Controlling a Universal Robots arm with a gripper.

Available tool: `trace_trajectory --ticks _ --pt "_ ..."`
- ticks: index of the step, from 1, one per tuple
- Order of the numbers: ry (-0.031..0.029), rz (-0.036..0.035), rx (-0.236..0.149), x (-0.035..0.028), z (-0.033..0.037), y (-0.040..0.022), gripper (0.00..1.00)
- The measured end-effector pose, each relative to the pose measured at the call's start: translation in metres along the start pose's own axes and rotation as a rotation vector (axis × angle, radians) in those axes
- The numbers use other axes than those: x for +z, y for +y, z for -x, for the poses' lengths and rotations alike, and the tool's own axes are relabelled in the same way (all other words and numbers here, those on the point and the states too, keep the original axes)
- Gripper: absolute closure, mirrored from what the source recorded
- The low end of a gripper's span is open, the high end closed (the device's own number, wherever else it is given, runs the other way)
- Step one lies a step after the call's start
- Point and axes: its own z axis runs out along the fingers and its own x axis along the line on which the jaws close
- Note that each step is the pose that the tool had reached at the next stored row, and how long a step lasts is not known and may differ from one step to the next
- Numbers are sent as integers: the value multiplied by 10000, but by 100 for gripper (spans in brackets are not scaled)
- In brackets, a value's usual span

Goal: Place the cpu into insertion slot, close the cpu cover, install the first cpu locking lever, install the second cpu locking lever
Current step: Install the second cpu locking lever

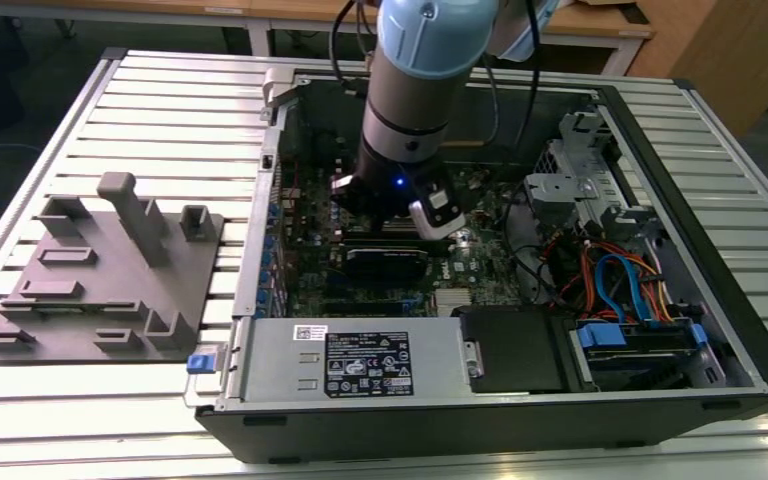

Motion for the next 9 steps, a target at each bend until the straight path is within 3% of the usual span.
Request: trace_trajectory --ticks 4,9 --pt "-2 77 -3 12 -7 -14 89" --pt "-8 293 -19 36 -11 -28 89"
